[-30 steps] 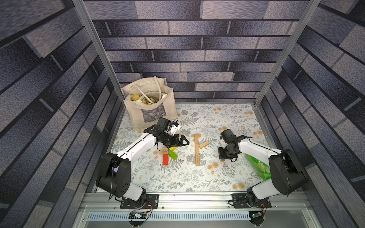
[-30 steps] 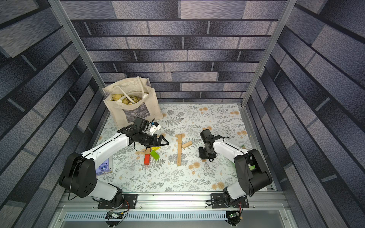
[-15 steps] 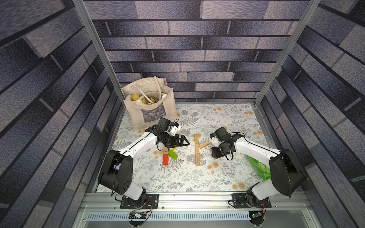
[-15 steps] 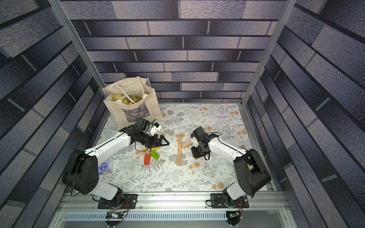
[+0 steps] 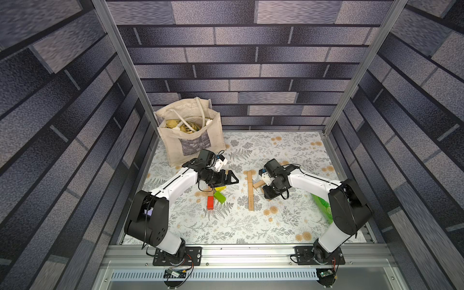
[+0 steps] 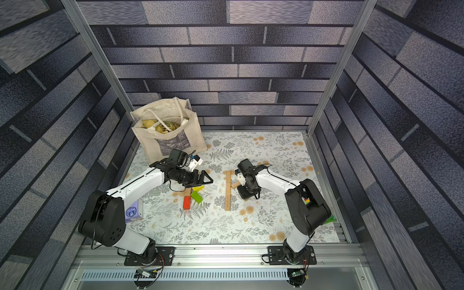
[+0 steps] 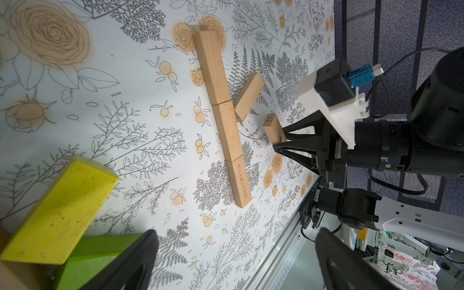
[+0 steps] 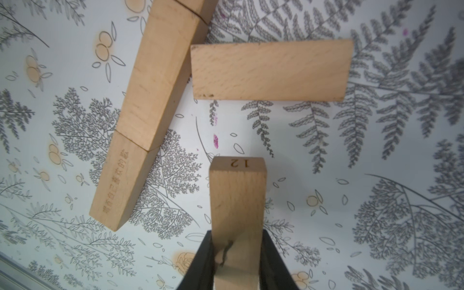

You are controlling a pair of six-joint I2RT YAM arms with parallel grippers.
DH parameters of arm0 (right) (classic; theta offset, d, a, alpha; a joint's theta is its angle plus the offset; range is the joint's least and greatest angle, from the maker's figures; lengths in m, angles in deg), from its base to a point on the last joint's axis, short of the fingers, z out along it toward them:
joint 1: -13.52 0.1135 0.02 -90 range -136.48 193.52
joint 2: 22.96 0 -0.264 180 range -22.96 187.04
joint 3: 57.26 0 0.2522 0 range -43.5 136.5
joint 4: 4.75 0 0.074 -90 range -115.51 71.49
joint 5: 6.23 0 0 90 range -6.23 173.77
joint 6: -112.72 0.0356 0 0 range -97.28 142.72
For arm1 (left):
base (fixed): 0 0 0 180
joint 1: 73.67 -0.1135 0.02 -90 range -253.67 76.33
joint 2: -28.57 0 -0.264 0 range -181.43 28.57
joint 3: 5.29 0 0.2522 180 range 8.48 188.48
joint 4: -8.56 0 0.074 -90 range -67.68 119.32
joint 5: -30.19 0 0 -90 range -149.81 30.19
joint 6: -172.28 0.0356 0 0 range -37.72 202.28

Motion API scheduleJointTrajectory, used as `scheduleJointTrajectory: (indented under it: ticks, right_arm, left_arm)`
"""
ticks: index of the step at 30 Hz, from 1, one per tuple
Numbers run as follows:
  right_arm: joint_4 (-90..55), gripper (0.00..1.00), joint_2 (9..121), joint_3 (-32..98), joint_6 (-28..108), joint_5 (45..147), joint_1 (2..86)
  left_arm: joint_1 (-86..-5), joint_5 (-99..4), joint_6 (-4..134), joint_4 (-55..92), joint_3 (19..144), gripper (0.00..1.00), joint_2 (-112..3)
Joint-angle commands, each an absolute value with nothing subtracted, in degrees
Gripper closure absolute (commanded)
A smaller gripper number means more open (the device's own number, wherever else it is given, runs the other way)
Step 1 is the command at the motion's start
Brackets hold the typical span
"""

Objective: Assemble the letter k with building blocks
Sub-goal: Assemble the building block at the center of the board.

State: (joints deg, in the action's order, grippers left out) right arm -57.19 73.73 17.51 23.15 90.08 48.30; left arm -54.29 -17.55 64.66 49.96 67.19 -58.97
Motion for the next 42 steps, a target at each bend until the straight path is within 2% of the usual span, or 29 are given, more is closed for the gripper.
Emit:
scheduleJointTrajectory:
  ticks: [1,23,42]
  right_arm:
    - [-58.1,0.76,75.3,19.9,21.0,91.3,49.2]
    - [-59.7,0.75,80.7,20.3,20.2,88.1,52.4]
    - [-59.4,0.53,77.0,18.5,22.2,87.3,52.5]
  left_arm:
    - [-55.1,-16.4,67.0,51.7,66.3,0.00,-58.3]
    - [-55.2,-16.4,66.8,51.0,65.8,0.00,-58.8]
    - [-55.1,-15.8,67.0,50.8,65.9,0.00,-58.8]
